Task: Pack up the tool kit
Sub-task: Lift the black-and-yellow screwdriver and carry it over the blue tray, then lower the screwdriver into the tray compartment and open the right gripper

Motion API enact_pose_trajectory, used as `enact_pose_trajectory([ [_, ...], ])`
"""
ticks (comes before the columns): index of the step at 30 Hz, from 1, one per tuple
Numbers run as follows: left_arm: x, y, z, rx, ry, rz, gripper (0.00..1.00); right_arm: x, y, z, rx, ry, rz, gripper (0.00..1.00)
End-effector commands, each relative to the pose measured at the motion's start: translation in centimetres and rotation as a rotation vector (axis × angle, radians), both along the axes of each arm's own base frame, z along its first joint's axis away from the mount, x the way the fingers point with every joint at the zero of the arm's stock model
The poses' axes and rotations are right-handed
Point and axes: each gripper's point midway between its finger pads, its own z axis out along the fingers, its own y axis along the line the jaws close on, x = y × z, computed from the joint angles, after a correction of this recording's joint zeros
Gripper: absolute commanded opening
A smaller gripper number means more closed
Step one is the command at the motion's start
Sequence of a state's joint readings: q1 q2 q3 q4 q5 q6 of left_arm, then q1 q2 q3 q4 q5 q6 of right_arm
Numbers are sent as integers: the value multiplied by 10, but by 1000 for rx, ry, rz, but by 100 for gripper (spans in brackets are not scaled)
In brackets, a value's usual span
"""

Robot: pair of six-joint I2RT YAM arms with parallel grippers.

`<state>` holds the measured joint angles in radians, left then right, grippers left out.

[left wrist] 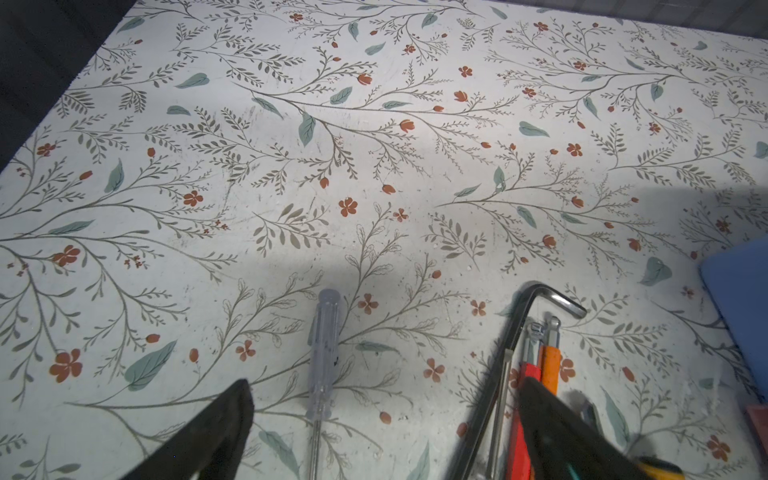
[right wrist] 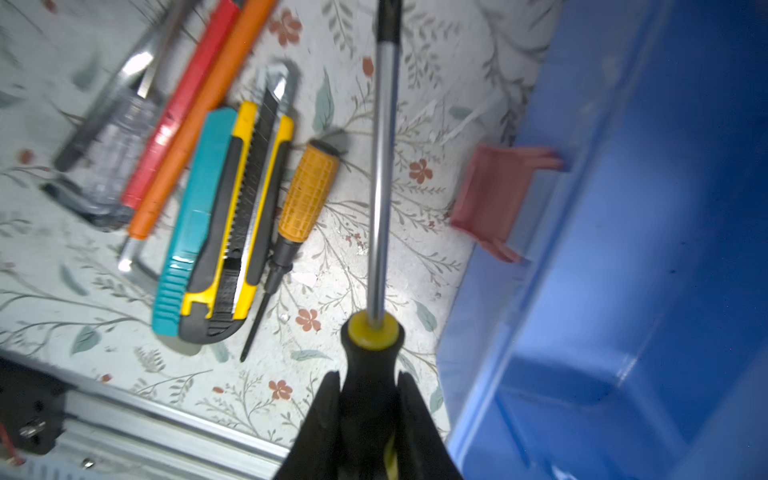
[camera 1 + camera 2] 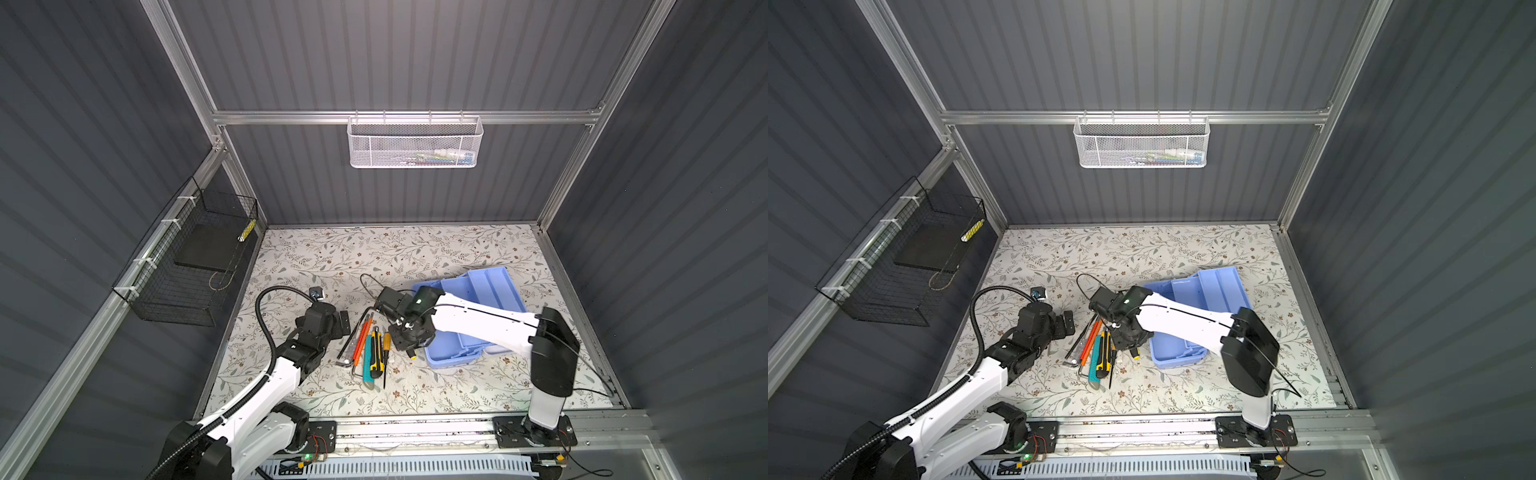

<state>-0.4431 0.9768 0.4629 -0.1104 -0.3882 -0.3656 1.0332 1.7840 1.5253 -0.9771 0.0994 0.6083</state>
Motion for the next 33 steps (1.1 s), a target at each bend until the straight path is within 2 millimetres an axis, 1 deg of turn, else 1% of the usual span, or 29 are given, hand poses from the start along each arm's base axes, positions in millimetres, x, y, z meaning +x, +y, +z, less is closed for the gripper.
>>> enact_pose_trajectory([
  [1, 3, 0, 4, 5, -5, 0, 99, 7, -20, 32, 41, -36, 27, 8],
  [4, 5, -1, 4, 5, 0, -8, 100, 18, -52, 52, 62, -62, -5, 7],
  [6, 5, -2, 3, 6, 3, -9, 100, 26, -80, 65, 54, -97, -41, 6],
  [11, 5, -2, 3, 8, 6, -7, 99, 37, -144, 86, 64, -129, -143, 5],
  [12, 5, -1, 3, 7, 4, -7, 100, 39, -158, 90, 59, -139, -171, 3],
  [13, 5, -2, 3, 7, 3, -8, 99, 40, -171, 93, 48, -156, -195, 2],
  [15, 5, -2, 3, 6, 2, -9, 99, 43, -190, 96, 37, -181, -225, 1],
  [18, 5, -2, 2, 8, 7, -11, 100, 46, -215, 96, 5, -197, -270, 1],
  [20, 6, -3, 2, 8, 9, -13, 100, 50, -232, 94, -56, -215, -294, 1],
  [22, 6, -3, 2, 10, 12, -13, 99, 52, -243, 88, -113, -208, -298, 1],
  [24, 6, -4, 2, 9, 11, -15, 99, 57, -249, 81, -153, -200, -293, 1],
  [26, 6, -3, 2, 10, 13, -14, 99, 61, -247, 73, -166, -187, -265, 1],
  [29, 6, -3, 2, 11, 13, -10, 100, 67, -237, 61, -146, -160, -217, 2],
  [33, 6, -2, 2, 9, 10, -7, 99, 77, -236, 47, -164, -144, -208, 3],
])
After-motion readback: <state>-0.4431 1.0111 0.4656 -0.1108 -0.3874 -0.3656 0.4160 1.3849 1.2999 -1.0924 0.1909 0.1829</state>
